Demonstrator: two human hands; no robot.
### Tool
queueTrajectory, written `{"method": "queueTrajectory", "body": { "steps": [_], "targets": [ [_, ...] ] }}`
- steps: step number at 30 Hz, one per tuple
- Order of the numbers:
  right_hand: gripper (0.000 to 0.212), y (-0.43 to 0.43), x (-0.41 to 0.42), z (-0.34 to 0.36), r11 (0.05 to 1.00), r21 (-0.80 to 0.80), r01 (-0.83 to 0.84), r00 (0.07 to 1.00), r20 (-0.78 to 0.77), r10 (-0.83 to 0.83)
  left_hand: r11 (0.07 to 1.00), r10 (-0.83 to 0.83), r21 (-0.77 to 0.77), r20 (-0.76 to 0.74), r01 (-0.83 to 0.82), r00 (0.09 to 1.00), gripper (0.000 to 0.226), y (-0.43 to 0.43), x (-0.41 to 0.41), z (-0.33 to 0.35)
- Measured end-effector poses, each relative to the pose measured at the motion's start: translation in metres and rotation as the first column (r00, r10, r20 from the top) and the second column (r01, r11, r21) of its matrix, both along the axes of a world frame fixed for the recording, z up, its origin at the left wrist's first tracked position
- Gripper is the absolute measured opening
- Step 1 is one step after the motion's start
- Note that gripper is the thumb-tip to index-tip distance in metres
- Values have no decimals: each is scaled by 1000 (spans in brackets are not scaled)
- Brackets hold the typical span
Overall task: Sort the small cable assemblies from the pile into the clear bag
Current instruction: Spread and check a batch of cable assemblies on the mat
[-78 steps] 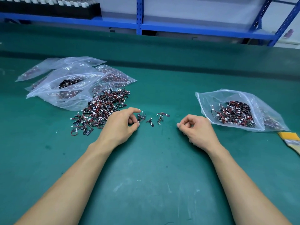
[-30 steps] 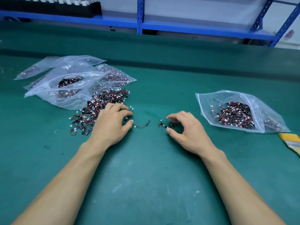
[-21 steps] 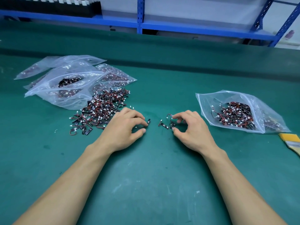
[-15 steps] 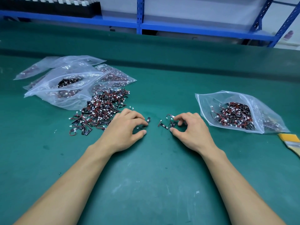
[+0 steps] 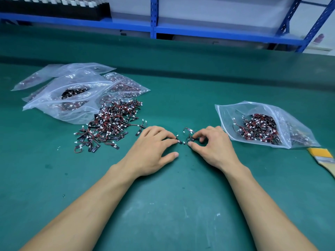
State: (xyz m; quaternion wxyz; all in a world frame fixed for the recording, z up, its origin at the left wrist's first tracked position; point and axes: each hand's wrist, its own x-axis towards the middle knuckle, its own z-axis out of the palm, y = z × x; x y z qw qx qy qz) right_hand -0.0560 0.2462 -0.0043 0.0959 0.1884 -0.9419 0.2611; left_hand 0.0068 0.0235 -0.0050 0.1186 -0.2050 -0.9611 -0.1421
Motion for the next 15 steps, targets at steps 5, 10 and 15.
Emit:
{"method": "queueTrajectory", "body": {
  "steps": [5,10,15],
  "targets": [
    [19,1,-1,0,1000,-9,-2,1000,17,2,1000,29,0,-13,-29,999,48,-4,1,1],
    [19,4,-1,1,1000,-21,-5,999,43,6,997,76,-2,-32,-76,997,45,-7,1,4],
    [19,4,-1,2,1000,-24,-2,998,57,3,995,101,-1,-46,-101,994,45,-3,1,7]
  ]
}}
